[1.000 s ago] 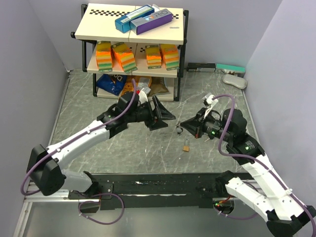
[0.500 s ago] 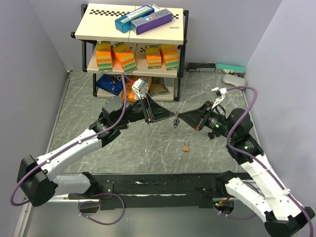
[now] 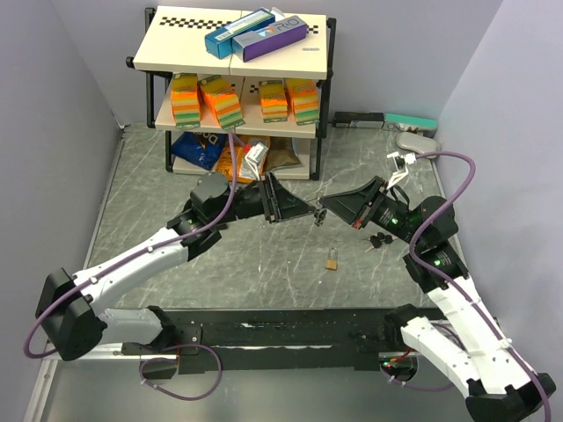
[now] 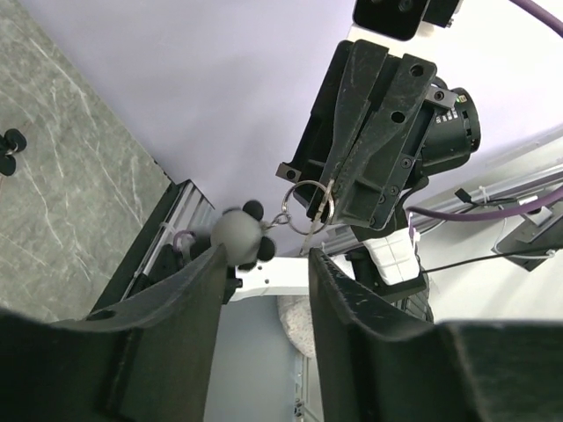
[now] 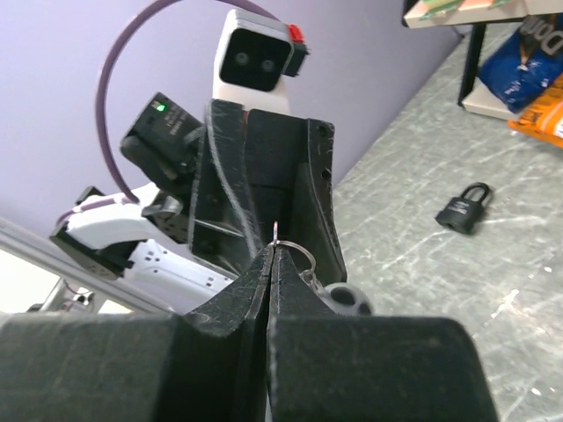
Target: Unlock with the key
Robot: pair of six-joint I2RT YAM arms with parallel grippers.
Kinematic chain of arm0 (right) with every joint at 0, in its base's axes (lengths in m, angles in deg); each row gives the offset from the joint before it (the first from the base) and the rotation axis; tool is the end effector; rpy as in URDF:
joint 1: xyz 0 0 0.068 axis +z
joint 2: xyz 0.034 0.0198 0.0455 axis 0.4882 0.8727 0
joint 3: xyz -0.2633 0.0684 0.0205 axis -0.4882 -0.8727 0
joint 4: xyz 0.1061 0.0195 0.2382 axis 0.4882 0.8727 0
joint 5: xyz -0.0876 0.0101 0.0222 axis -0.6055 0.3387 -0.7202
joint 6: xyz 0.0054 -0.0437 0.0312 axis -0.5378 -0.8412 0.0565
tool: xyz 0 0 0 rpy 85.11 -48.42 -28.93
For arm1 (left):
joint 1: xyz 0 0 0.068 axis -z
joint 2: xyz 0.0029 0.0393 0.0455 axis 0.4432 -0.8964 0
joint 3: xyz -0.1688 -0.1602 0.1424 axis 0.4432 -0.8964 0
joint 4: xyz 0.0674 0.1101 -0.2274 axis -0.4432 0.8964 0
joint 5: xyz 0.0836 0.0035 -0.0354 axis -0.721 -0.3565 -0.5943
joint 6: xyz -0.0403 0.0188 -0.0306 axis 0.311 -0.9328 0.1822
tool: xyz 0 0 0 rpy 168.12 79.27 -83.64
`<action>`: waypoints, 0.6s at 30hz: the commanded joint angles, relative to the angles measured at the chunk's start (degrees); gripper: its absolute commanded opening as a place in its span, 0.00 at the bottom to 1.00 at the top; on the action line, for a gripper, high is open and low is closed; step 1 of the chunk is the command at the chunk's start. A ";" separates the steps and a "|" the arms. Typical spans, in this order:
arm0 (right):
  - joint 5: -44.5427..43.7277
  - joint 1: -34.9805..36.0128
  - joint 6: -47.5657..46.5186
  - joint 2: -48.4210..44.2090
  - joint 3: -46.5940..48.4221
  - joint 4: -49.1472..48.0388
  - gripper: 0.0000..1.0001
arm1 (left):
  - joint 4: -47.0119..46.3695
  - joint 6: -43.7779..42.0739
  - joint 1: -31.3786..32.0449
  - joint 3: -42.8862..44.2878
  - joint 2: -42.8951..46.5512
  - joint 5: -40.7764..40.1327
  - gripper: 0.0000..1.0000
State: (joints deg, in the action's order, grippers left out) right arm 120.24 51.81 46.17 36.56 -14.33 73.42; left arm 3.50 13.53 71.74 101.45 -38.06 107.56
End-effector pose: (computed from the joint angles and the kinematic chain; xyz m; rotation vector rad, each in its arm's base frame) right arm 0.1391 0.0798 0.3935 -0.2226 1.5502 1.4182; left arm 0.1899 -0.2186 0.3700 0.2423 1.7959 -1.8555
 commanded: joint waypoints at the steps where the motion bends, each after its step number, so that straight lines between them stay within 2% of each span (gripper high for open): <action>1: 2.87 -0.88 3.67 0.12 -0.90 -6.41 0.00 | -7.12 0.39 0.80 2.11 -0.56 1.60 0.43; 9: 4.28 -1.32 4.81 0.56 -1.34 -6.68 0.00 | -11.17 1.18 1.24 0.26 0.58 0.90 0.40; 18: 5.34 -1.50 5.17 0.91 -1.43 -6.15 0.00 | -11.44 1.54 1.50 -0.26 0.84 0.20 0.30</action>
State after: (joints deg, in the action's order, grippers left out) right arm 124.24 50.65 50.31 37.44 -15.45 70.23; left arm -4.68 14.95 72.77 101.30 -38.89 107.72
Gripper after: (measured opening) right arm 0.007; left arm 0.316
